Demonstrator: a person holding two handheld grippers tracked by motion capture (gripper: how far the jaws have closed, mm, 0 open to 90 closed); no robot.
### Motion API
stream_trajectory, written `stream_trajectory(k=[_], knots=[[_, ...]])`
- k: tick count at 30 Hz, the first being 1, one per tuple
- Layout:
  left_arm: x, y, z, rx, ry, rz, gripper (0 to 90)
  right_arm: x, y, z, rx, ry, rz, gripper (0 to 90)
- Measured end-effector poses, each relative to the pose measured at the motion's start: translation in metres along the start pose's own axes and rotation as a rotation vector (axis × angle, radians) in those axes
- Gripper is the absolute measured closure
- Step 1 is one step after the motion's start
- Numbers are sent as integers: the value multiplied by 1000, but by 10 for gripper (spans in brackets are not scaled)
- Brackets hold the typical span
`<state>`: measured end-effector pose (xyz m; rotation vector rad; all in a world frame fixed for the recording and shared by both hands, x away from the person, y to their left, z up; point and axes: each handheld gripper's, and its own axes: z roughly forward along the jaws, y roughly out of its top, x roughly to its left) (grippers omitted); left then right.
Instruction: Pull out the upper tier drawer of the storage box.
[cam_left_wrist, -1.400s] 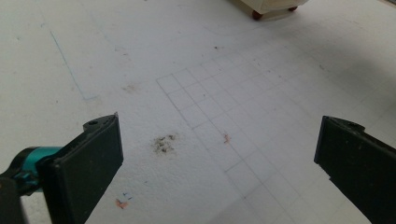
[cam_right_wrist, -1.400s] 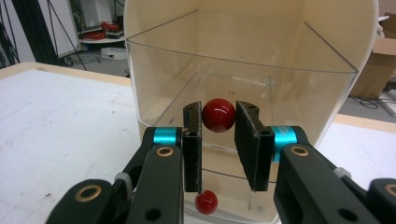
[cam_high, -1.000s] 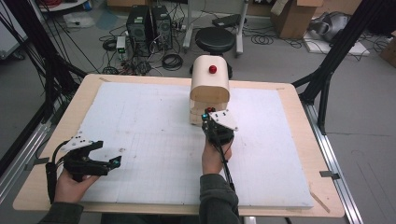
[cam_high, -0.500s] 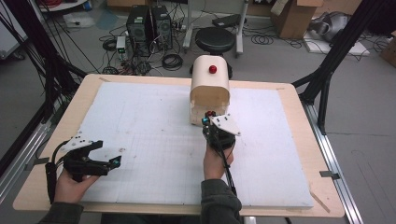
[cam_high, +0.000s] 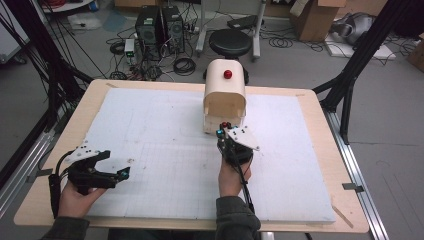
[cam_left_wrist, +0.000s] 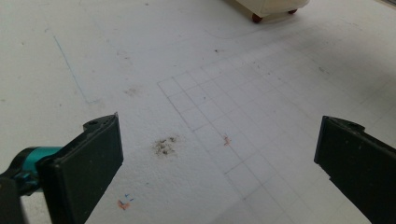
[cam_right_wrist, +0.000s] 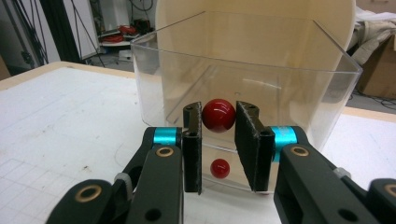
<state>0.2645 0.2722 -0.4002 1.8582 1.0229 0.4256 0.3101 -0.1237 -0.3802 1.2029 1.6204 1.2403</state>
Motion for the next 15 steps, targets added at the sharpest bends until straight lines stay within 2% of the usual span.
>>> stream_trajectory(k=[15], knots=[[-1, 1, 0, -2, -2, 6, 17, 1, -2, -9, -2, 12, -2, 728]])
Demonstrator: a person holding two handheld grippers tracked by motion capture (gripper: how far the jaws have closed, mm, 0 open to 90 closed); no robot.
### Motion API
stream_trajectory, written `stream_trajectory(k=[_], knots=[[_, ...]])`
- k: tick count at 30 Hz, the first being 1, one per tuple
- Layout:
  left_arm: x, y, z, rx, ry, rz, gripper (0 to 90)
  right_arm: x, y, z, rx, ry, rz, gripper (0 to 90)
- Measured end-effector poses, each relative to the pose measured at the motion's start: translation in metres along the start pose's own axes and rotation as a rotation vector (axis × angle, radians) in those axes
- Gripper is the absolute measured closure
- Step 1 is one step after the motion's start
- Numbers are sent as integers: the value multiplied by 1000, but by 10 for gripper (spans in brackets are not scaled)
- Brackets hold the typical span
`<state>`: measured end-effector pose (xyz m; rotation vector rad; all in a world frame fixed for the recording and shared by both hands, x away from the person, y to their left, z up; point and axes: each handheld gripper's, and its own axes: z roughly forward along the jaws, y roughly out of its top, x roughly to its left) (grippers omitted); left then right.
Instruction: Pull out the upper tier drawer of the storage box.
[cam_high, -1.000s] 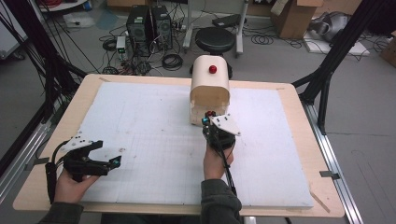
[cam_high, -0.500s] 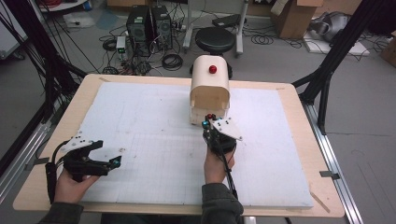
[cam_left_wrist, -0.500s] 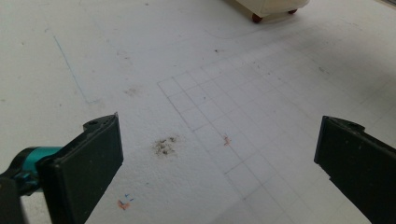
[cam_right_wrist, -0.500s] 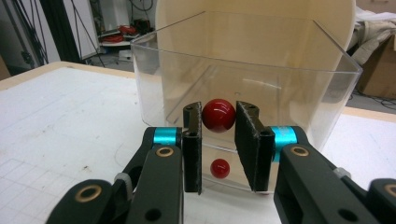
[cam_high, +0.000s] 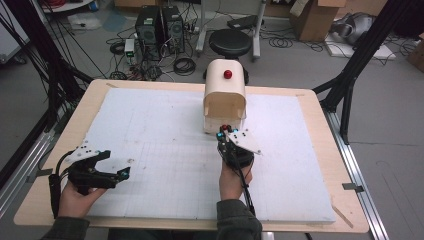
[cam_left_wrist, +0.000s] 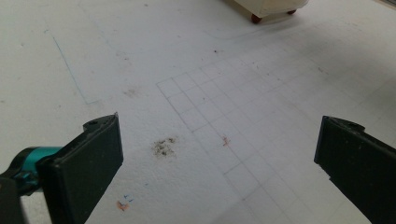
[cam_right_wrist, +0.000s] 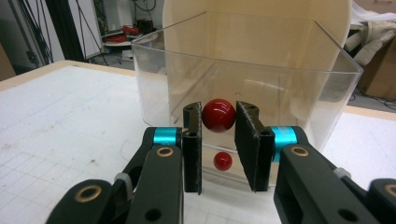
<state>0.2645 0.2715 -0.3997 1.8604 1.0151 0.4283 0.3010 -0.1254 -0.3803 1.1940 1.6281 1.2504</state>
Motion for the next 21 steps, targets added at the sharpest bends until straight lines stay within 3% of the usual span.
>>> stream_trajectory(k=[21], knots=[[-1, 0, 0, -2, 1, -1, 17, 2, -3, -9, -10, 11, 3, 728]])
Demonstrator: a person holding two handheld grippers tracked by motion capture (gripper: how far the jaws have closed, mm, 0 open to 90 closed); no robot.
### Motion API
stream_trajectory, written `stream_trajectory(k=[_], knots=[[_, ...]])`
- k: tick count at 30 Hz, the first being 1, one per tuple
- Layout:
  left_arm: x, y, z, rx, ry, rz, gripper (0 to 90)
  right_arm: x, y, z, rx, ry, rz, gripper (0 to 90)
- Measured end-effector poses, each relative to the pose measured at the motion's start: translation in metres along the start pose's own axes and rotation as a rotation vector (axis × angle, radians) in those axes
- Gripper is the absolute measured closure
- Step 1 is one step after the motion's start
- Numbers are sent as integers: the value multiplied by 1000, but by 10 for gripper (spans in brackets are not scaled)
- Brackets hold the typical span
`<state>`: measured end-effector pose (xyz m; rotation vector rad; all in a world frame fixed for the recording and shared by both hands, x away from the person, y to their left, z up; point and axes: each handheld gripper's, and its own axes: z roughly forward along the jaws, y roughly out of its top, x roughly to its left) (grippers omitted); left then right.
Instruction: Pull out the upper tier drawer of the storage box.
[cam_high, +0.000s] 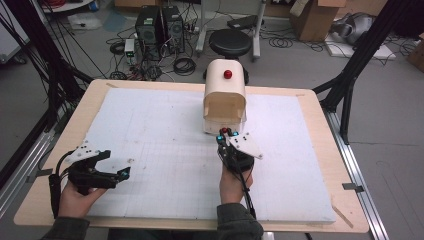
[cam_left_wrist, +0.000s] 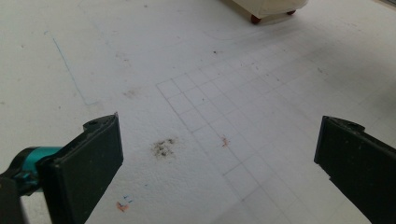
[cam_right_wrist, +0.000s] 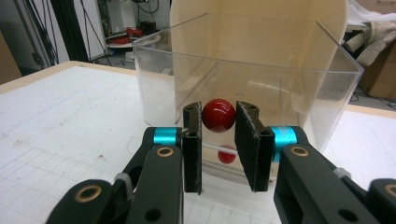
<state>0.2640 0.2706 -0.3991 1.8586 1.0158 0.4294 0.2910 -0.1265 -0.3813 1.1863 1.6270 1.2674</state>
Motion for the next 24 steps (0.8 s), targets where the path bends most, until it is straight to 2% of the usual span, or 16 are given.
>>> stream_trajectory(k=[16, 21, 24], knots=[[0, 1, -1, -1, 1, 3, 17, 1, -3, -4, -7, 2, 0, 727], [0, 1, -1, -2, 0, 3, 17, 0, -3, -4, -13, 10, 2, 715], [0, 1, 0, 0, 0, 4, 17, 0, -2, -5, -12, 10, 6, 677]])
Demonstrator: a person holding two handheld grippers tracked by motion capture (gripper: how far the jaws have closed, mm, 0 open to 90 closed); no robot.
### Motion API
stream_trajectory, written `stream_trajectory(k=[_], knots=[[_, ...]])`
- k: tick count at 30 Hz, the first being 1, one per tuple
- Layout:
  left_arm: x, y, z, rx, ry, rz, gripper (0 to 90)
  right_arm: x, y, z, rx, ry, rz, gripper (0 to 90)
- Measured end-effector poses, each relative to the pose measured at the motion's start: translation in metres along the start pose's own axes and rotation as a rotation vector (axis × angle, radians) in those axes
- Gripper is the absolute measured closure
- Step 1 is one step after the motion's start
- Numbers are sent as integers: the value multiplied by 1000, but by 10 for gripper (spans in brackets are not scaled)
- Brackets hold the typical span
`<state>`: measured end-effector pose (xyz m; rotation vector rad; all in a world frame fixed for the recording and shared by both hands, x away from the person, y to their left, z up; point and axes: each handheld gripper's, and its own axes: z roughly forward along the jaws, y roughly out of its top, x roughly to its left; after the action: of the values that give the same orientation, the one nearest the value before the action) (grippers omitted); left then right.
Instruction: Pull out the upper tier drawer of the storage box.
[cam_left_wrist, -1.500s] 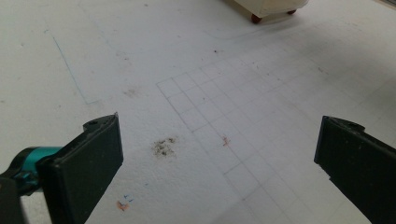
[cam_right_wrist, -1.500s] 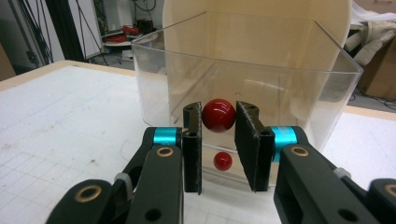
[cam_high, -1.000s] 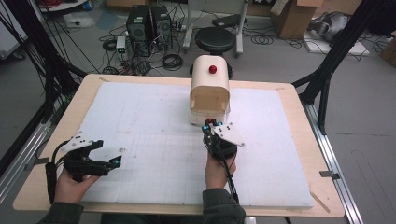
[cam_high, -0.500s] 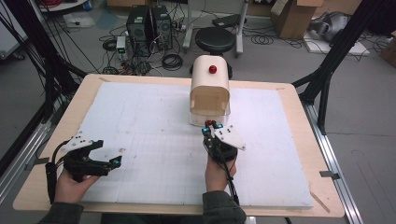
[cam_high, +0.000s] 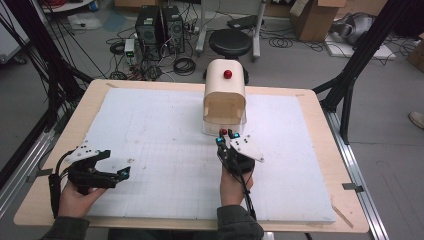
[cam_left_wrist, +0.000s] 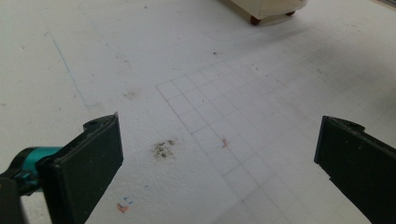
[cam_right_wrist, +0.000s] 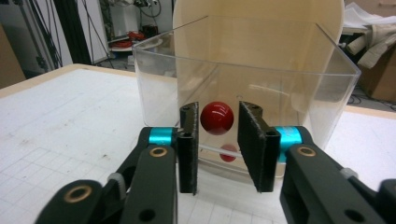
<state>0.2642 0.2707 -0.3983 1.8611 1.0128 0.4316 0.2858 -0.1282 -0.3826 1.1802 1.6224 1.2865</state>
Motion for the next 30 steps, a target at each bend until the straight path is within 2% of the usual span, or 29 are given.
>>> stream_trajectory(k=[10, 22, 30], knots=[[-1, 0, 1, 0, 0, 1, 17, -2, -3, -1, -2, 11, 18, 647], [-1, 0, 0, 2, 3, 3, 17, -5, -9, -8, -7, 37, 17, 597], [-1, 0, 0, 1, 3, 3, 17, -19, -6, -17, -6, 93, 21, 476]])
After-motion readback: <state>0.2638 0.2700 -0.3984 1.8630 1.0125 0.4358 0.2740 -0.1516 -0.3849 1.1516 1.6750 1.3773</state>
